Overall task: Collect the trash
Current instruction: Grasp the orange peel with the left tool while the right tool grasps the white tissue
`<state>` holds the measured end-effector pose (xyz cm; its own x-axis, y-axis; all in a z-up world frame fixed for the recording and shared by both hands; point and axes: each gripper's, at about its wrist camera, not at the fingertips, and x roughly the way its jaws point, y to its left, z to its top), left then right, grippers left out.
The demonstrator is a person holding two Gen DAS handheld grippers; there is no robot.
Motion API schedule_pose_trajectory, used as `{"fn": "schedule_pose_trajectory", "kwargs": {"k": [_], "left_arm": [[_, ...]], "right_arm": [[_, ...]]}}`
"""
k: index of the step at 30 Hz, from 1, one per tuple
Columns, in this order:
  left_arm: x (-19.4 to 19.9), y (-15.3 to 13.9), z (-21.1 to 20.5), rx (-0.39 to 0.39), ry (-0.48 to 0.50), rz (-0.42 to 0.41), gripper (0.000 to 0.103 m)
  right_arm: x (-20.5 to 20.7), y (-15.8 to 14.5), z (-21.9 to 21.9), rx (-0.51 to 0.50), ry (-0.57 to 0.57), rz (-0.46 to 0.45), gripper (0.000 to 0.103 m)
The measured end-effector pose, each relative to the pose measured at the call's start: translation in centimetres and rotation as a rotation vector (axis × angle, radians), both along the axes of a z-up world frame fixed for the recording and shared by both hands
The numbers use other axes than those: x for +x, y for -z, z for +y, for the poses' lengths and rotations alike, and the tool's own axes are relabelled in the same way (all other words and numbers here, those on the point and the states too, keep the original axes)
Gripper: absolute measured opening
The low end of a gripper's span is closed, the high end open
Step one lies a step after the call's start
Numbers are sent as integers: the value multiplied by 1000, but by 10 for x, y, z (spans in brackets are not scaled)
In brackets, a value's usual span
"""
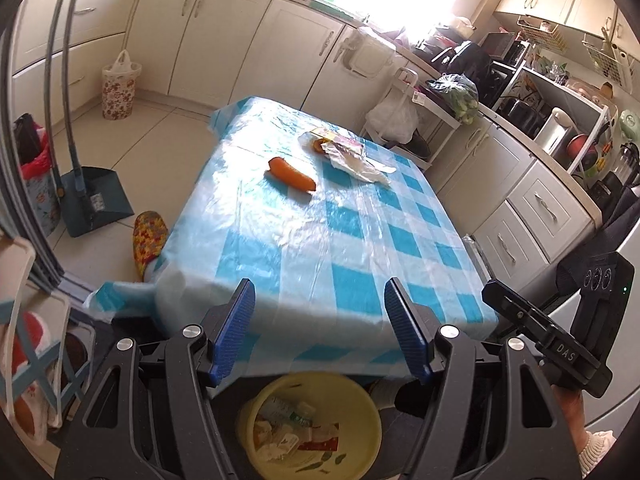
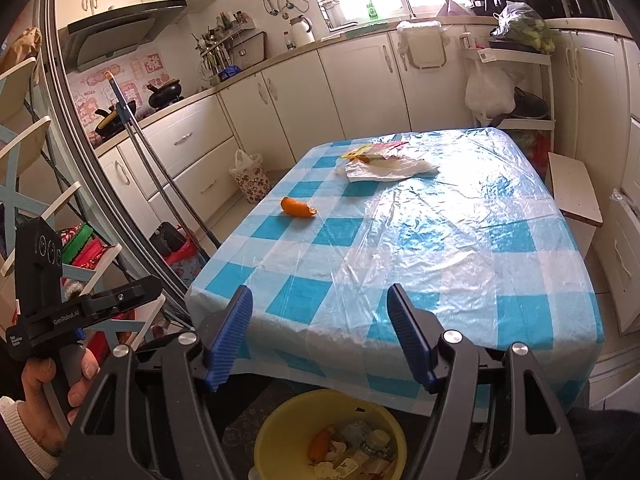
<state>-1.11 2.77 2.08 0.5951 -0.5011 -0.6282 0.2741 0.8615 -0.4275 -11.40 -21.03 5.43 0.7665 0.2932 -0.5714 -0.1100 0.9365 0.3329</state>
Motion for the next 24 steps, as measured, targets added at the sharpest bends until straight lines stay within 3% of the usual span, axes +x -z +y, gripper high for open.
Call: {"fn": "schedule_pose_trajectory", "kwargs": {"k": [7, 14, 19, 24], "left_arm": [[95, 19, -40, 54, -27, 60, 64], [174, 48, -74, 118, -76, 117, 64], [213, 63, -84, 151, -125, 160, 64], [227, 62, -98, 218, -120, 141, 64]], "right_arm": [[83, 3, -21, -37, 19, 41, 67], [175, 16, -42, -91, 53, 88, 75], [242, 32, -49, -145, 63, 138, 76], [290, 55, -50, -234, 50, 212, 76]]}}
